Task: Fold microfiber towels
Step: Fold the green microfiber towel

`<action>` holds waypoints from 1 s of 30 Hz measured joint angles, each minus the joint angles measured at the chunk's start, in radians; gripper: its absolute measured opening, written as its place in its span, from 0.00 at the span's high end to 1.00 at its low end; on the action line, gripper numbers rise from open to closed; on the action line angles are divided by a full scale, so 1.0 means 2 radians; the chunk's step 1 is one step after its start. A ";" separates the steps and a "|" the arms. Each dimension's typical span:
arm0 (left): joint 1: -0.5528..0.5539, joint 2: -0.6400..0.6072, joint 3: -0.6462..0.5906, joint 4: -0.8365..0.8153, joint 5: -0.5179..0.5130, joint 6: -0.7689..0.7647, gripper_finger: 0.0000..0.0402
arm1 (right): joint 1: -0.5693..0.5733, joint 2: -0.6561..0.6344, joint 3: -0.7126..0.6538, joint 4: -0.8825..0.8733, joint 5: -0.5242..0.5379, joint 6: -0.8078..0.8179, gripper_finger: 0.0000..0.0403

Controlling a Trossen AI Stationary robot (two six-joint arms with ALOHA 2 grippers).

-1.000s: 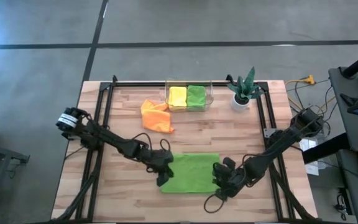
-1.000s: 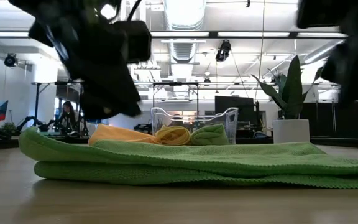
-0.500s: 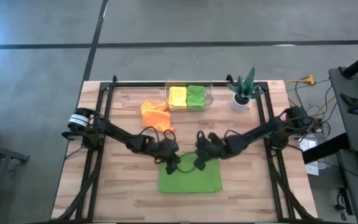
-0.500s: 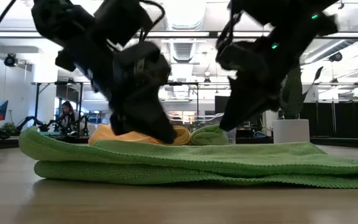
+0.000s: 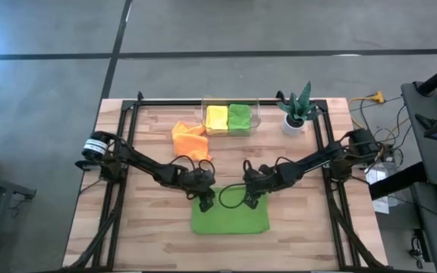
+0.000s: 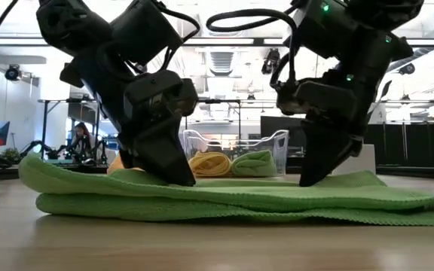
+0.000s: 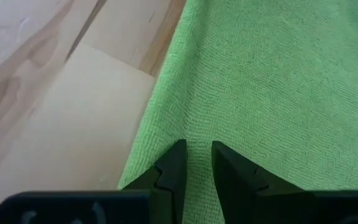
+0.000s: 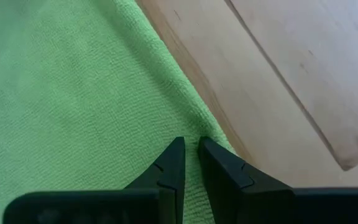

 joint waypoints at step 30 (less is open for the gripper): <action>0.000 -0.107 0.006 -0.109 -0.023 0.129 0.84 | 0.086 -0.087 -0.016 0.077 0.030 -0.001 0.88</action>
